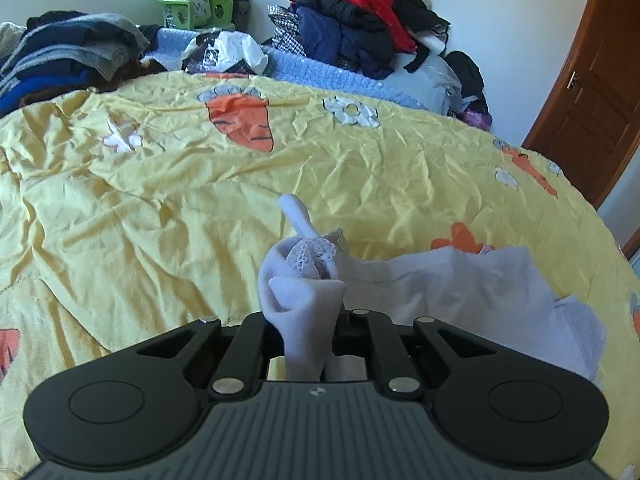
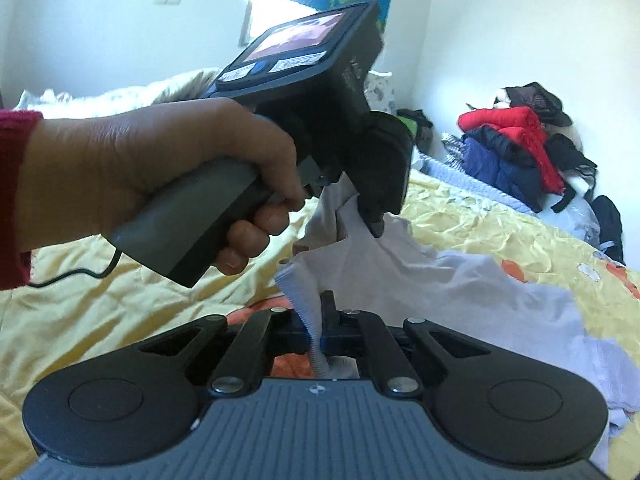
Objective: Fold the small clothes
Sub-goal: 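Lift the held side with both grippers and fold it over the other half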
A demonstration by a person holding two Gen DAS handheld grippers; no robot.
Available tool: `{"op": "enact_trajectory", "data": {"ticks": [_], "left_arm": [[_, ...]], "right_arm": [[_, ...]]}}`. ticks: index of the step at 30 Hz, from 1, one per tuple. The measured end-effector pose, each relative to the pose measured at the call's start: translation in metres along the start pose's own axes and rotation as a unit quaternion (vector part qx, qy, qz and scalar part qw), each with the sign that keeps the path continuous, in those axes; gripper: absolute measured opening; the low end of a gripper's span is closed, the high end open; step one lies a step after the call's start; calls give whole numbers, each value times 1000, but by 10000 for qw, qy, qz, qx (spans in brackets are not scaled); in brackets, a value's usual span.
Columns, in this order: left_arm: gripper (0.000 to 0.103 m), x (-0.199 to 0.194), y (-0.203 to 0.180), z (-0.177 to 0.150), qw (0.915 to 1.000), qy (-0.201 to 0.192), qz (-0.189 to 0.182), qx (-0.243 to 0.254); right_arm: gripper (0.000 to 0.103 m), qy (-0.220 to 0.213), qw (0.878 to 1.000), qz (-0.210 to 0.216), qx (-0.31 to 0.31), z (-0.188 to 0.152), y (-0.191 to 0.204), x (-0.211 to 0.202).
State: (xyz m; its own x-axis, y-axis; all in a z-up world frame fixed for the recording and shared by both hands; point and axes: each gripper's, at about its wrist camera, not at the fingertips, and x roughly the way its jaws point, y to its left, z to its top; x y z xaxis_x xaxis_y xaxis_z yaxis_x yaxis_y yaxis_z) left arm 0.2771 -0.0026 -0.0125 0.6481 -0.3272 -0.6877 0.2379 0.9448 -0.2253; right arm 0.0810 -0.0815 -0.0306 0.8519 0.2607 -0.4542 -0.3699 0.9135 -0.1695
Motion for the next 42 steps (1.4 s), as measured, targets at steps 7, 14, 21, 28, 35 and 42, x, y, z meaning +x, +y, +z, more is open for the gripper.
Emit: {"op": "enact_trajectory", "data": {"ticks": [7,14,21,28,35,42], "left_arm": [[10,-12,-25,7,9994,-159,242,181],[10,-20,-56,13,9984,-302,275,391],[10,-22,-85,15,9973,-440,284,511],[10,-18,-111,16,9968,-469,242,602],[10,-10,-137,15,9961,-433,205,740],[10,1,-161,11,9951,-374,214,889]], "right_arm": [[6,-236,9985,40,491,-1,-19,-20],[5,-288,9949,-95,957,-8,-46,-36],[5,-310,9917,-222,1226,-17,-66,-47],[5,-320,9881,-292,1479,-24,-80,-55],[6,-333,9841,-360,1709,-32,-97,-62],[5,-308,9800,-427,1919,-43,-112,-66]]}}
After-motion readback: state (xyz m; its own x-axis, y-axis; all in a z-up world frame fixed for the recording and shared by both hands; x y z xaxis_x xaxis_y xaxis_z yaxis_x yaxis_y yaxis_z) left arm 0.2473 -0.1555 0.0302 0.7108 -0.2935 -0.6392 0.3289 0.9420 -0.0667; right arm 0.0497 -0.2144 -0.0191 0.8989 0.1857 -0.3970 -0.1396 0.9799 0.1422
